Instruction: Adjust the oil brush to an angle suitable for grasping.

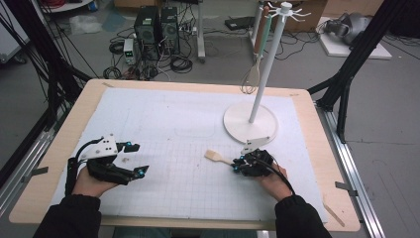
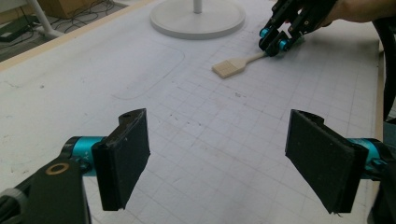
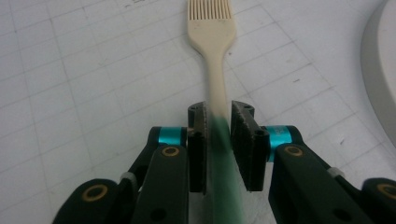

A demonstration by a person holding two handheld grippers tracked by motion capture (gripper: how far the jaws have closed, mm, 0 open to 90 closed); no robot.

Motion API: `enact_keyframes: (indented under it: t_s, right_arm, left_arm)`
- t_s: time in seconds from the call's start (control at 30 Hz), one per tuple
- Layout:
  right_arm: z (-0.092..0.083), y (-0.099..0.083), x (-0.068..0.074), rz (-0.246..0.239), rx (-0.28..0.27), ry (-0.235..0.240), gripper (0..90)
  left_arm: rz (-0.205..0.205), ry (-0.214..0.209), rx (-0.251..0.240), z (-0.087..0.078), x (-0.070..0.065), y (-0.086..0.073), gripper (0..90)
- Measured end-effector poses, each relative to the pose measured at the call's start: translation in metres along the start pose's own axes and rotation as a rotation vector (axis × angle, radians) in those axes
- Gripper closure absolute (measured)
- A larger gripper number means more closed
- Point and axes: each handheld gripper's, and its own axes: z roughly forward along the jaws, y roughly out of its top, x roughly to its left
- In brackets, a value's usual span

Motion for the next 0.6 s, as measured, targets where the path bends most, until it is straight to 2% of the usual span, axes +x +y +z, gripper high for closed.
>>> enact_keyframes:
  t_s: [0.33, 0.53, 0.6]
  right_arm:
    - [0.0006, -0.0002, -0.0001, -0.013, 0.0, 0.007, 81.2]
    - [-0.0002, 0.0009, -0.0017, 0.0, 0.0, 0.017, 81.7]
    - [-0.0026, 0.0007, -0.0027, 0.008, -0.013, 0.039, 81.8]
  left_arm:
    - [0.003, -0.002, 0.005, 0.0008, -0.0002, 0.0, 22.0]
    - [-0.001, -0.004, 0.004, 0.0021, -0.0008, 0.0, 22.0]
    - [-0.004, -0.005, 0.006, 0.0014, -0.0007, -0.0004, 22.1]
